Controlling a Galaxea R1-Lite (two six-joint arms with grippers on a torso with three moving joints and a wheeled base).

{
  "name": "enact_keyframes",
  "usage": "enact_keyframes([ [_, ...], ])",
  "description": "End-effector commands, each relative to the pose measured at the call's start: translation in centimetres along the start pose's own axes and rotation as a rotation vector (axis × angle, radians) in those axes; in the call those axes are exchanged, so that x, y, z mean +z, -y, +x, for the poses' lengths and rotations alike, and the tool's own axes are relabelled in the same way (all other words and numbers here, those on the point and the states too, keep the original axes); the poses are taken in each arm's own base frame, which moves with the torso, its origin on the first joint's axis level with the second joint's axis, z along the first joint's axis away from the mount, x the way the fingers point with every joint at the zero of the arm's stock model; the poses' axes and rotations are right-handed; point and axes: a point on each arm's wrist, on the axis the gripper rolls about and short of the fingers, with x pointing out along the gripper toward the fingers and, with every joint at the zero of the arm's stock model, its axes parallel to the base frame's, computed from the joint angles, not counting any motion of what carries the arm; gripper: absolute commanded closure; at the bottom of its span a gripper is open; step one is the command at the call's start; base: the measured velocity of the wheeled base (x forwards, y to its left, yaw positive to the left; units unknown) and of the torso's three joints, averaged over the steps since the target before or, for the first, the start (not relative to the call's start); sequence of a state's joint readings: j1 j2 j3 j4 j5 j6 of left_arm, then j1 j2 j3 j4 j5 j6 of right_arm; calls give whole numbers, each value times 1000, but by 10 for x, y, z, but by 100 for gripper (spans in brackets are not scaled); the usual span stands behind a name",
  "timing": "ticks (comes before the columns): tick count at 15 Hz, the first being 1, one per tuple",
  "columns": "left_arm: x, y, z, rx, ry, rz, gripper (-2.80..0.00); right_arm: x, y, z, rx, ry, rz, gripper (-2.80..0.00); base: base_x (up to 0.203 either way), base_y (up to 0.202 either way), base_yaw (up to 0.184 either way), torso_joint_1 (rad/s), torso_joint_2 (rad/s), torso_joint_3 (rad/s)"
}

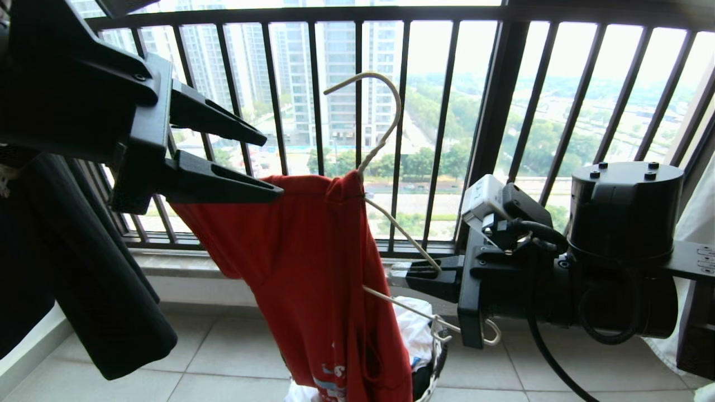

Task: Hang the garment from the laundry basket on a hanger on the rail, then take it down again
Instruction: Hang the clothes on the clothes rack

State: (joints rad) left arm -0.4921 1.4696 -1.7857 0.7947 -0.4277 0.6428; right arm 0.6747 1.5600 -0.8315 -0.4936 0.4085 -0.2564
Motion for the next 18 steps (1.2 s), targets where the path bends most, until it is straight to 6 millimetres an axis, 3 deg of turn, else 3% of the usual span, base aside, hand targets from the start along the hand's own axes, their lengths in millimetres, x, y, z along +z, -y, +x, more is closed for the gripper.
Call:
enact_keyframes([
  [1, -4, -4, 12, -25, -25, -13, -280, 2, -2, -2, 5, 10, -6, 0, 0, 0, 0, 0, 0, 0],
  [7, -10, -17, 45, -70, -61, -22, -280, -3, -7, -9, 48, 10, -76, 0, 0, 0, 0, 0, 0, 0],
  [18, -15, -5, 56, -260, -117, -4, -280, -5, -5, -13, 41, -6, -112, 0, 0, 0, 0, 0, 0, 0],
])
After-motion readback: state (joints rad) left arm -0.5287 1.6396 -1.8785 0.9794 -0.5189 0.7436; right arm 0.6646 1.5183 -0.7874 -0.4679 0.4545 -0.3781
